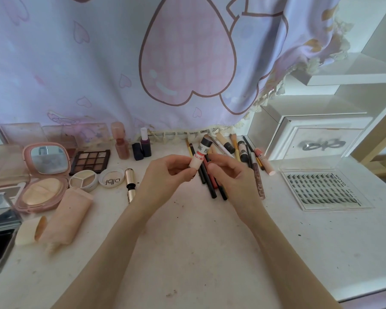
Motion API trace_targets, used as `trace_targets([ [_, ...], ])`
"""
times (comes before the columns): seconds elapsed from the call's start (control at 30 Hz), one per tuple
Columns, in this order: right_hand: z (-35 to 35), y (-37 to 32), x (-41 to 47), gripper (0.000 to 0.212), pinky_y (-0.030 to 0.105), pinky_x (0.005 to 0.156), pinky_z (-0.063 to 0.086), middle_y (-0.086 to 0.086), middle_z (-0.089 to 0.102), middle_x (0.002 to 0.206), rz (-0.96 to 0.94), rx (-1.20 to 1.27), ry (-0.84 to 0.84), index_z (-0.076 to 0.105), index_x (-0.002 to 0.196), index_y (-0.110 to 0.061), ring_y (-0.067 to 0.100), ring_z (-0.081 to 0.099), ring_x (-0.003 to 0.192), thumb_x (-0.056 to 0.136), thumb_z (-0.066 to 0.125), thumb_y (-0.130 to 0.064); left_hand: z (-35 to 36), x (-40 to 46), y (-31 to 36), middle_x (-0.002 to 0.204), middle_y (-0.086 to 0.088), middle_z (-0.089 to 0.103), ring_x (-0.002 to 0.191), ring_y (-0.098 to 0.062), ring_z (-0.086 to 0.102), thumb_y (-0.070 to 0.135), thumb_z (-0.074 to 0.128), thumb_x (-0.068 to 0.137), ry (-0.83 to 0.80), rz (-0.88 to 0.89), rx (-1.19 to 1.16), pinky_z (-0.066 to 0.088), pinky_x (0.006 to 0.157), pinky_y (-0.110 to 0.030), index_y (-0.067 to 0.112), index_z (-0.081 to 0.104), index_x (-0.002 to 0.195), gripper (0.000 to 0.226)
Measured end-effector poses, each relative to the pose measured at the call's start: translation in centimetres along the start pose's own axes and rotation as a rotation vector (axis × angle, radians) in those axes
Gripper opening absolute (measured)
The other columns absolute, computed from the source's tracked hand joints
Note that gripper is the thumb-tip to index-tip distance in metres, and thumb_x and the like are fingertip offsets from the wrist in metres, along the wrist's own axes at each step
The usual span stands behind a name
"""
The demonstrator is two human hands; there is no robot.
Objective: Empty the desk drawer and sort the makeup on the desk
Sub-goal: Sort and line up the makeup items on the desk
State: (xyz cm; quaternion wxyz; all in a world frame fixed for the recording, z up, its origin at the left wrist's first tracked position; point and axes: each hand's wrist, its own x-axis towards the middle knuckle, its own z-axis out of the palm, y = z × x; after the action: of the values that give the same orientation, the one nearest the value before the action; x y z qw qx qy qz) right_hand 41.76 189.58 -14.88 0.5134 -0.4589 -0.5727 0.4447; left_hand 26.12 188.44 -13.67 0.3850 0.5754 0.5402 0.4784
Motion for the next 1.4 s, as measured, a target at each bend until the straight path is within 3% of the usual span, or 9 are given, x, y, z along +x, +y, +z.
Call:
trace_targets([
  [0.3,0.6,-0.2,0.2,0.009,0.014,0.069,0.048,-0.009,0.063,0.079,-0.128,-0.160,-0.070,0.065,0.082,-0.025,0.000,0.058,0.074,0.084,0.066,-0.016,0.3,-0.2,0.2,0.086,0.007,0.073,0.078,-0.006,0.068,0.015,0.070,0.080,-0.031,-0.001,0.011,0.053,0.077,-0.017,0.022,0.072,0.091,0.014],
  [0.47,1.7,-1.8,2.9,0.020,0.011,0.068,0.044,-0.014,0.059,0.074,-0.185,-0.319,-0.016,0.057,0.072,-0.033,-0.002,0.055,0.070,0.085,0.066,-0.021,-0.1,0.5,-1.1,0.124,-0.002,0.055,0.114,-0.014,0.050,0.026,0.049,0.094,0.076,0.097,0.639,0.035,0.095,-0.022,0.012,0.055,0.125,0.034],
  [0.57,3.2,-1.9,6.5,0.003,0.009,0.067,0.044,-0.013,0.062,0.077,-0.114,-0.319,-0.061,0.064,0.090,-0.020,-0.002,0.057,0.068,0.087,0.065,-0.020,-0.3,0.3,-2.3,0.150,-0.009,0.024,0.139,-0.024,0.017,0.027,0.034,0.099,-0.102,0.009,0.960,0.017,0.111,-0.031,0.006,0.030,0.140,0.047],
  [0.67,5.1,-1.1,9.5,0.011,0.027,0.074,0.049,0.000,0.067,0.088,-0.110,-0.459,-0.165,0.064,0.095,-0.013,0.008,0.057,0.072,0.086,0.065,-0.020,-0.4,-0.1,-3.0,0.155,-0.012,0.000,0.143,-0.028,-0.003,0.031,0.023,0.100,-0.244,-0.048,1.136,0.002,0.115,-0.039,0.005,0.011,0.146,0.054],
  [0.87,8.0,0.3,11.5,0.022,0.033,0.084,0.051,0.008,0.068,0.103,-0.134,-0.666,-0.333,0.066,0.105,-0.006,0.015,0.060,0.089,0.087,0.063,-0.018,0.1,-0.1,-3.4,0.155,-0.012,-0.009,0.143,-0.027,-0.010,0.033,0.019,0.101,-0.253,-0.097,1.128,-0.006,0.116,-0.041,0.005,-0.001,0.147,0.058],
  [1.0,8.5,1.1,11.7,0.021,0.026,0.078,0.050,0.006,0.067,0.101,-0.100,-0.623,-0.331,0.064,0.106,-0.004,0.014,0.059,0.089,0.086,0.063,-0.012,0.2,-0.1,-3.5,0.155,-0.013,-0.011,0.143,-0.027,-0.012,0.033,0.018,0.101,-0.256,-0.109,1.121,-0.008,0.115,-0.041,0.004,-0.002,0.147,0.058],
  [1.1,8.7,1.2,11.6,0.022,0.007,0.066,0.042,0.001,0.063,0.095,-0.108,-0.625,-0.333,0.064,0.106,-0.004,0.009,0.057,0.087,0.086,0.064,-0.012,0.2,0.0,-3.5,0.155,-0.013,-0.012,0.142,-0.027,-0.013,0.032,0.018,0.101,-0.264,-0.120,1.124,-0.008,0.115,-0.042,0.004,-0.003,0.146,0.057],
  [1.27,9.1,1.2,11.0,0.021,0.020,0.084,0.045,0.008,0.067,0.104,-0.120,-0.633,-0.378,0.065,0.105,-0.004,0.014,0.061,0.094,0.085,0.063,-0.011,0.2,0.0,-3.4,0.155,-0.012,-0.011,0.142,-0.027,-0.013,0.032,0.018,0.101,-0.271,-0.122,1.134,-0.009,0.115,-0.041,0.005,-0.003,0.147,0.057],
  [1.4,7.5,0.2,10.3,0.033,0.010,0.076,0.040,0.001,0.064,0.102,-0.083,-0.646,-0.392,0.058,0.119,-0.010,0.008,0.056,0.093,0.087,0.062,-0.015,0.0,0.0,-3.5,0.155,-0.011,-0.012,0.142,-0.026,-0.014,0.034,0.017,0.101,-0.280,-0.114,1.150,-0.008,0.115,-0.041,0.006,-0.003,0.147,0.057],
])
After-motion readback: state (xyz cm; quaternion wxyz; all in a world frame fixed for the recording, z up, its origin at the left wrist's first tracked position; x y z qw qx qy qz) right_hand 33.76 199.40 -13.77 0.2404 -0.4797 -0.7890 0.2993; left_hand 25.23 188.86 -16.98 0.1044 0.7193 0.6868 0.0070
